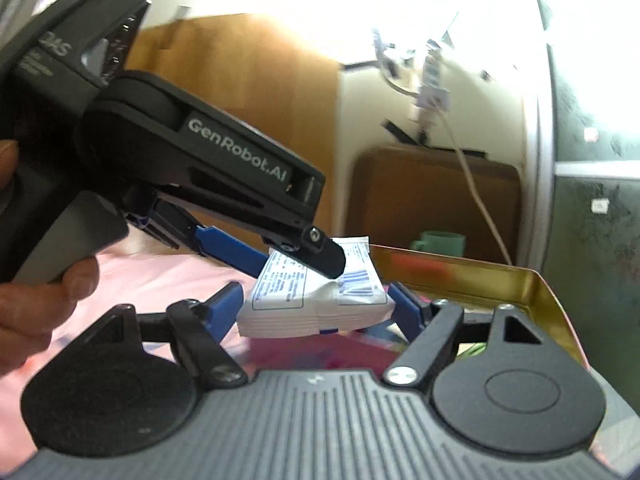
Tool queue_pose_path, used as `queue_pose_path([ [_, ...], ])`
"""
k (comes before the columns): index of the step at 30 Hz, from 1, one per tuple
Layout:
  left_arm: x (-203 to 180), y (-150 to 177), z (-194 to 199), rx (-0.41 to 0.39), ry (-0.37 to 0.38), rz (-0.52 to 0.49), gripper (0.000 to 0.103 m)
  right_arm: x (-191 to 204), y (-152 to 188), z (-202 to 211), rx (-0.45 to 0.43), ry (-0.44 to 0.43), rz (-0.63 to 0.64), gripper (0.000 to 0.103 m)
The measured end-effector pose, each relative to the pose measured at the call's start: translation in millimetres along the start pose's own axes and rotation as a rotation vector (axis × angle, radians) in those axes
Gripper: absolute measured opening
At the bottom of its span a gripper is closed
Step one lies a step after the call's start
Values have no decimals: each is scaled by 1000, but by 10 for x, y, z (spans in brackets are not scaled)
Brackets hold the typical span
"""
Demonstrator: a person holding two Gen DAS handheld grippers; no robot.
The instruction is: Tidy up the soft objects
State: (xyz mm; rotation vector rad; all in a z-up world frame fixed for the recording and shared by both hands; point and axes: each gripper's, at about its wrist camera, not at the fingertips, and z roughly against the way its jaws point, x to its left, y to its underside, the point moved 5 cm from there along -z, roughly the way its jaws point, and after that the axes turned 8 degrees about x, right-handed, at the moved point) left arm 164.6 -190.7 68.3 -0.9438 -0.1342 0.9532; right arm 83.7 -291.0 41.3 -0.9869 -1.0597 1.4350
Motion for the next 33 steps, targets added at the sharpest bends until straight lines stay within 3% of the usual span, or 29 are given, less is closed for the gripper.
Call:
queue_pose_path([
  [6,-29,-559,-699,50,20,-24,63,-442,-89,-706,104,115,-90,82],
  [8,-41,-673,-944,69,21,-23,72,-506,-59,-886,139,173,-98,83],
  [10,-8,-771,-1146,85,-3,-20,75,-573,-22,-976,174,168,-135,83],
  [12,53,-819,-1236,90,-75,-10,81,-594,26,-845,150,148,-169,85],
  [15,163,-800,-1100,70,-108,19,93,-547,58,-579,94,143,-217,87],
  [19,213,-590,-786,23,-258,-17,103,-441,138,-160,36,140,-285,90],
  [24,196,-242,-331,0,-326,-29,103,-205,282,282,32,135,-317,103],
  [33,190,386,408,-6,-399,-26,103,194,393,602,136,77,-352,103],
])
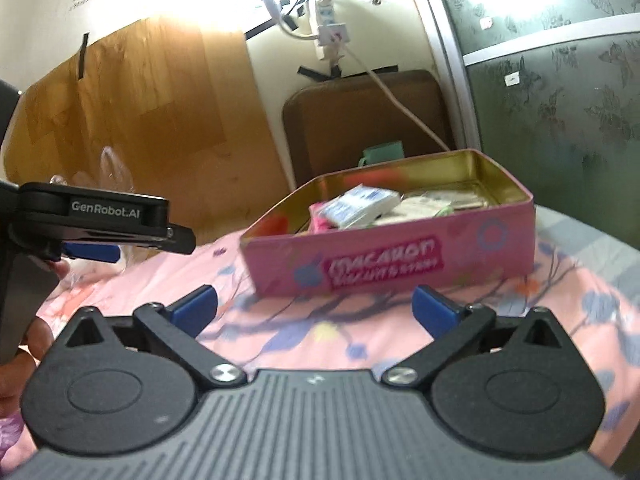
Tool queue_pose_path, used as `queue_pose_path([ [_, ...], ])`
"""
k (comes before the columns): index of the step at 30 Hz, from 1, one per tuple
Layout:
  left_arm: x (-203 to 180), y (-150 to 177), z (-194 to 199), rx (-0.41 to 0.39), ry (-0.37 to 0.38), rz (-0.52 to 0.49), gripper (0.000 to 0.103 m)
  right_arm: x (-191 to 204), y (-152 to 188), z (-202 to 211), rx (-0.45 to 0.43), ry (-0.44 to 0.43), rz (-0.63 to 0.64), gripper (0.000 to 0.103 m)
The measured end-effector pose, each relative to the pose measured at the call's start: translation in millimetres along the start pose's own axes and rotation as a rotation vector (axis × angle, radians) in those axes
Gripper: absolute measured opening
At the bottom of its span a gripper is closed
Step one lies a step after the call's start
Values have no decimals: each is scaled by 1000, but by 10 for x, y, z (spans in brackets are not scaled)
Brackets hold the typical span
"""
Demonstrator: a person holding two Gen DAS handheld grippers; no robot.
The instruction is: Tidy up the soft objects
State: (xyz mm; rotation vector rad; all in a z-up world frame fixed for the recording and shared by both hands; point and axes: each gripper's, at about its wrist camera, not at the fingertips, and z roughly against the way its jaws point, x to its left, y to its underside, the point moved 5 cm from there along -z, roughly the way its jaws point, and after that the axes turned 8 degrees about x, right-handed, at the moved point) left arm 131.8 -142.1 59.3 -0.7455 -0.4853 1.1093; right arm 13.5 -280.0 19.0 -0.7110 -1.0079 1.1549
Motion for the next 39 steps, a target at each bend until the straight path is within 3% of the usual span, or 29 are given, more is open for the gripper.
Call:
queue_pose_path([
  [9,234,372,411,-69,-135,17,103,330,176,179,30,-44,11,103],
  [21,549,716,516,-64,-151,106,103,389,310,127,101,-54,-74,103],
  [29,579,809,515,-52,-211,92,103,461,330,137,104,-56,-51,103],
  [39,573,827,547,-49,-217,99,103,409,344,145,101,-37,-76,103],
])
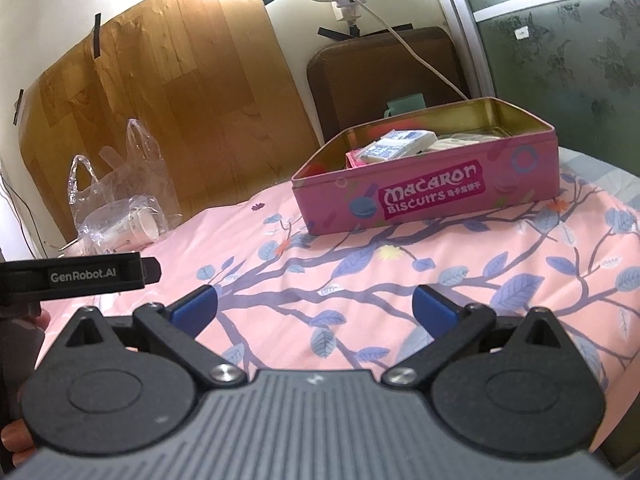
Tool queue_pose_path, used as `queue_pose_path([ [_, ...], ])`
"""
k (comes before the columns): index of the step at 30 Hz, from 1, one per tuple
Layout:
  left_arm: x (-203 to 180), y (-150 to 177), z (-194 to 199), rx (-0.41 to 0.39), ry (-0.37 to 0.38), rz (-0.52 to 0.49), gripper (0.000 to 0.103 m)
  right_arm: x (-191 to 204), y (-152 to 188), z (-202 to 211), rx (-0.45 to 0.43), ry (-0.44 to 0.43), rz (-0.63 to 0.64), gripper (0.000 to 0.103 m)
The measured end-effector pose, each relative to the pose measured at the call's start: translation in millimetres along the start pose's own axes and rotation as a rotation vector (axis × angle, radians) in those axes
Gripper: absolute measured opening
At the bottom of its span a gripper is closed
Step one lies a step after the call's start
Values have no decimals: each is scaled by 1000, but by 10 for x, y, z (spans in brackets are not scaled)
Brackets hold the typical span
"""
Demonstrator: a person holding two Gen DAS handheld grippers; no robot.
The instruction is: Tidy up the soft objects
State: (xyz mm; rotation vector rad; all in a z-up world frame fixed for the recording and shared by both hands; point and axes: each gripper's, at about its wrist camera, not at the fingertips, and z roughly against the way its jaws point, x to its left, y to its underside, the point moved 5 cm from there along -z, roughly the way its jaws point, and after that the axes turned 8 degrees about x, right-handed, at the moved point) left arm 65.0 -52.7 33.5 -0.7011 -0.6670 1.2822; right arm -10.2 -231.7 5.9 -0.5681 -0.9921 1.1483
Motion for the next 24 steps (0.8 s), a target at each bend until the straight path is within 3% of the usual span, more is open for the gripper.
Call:
queue_pose_path([
  [17,-233,84,-87,58,60,-50,103,-118,25,-27,19,9,-36,103],
  [21,-227,88,-95,67,103,-39,103,-154,28,-27,7,34,-48,103],
  [24,-242,85,-95,61,95,-51,103,-210,13,-14,-8,52,-78,103],
])
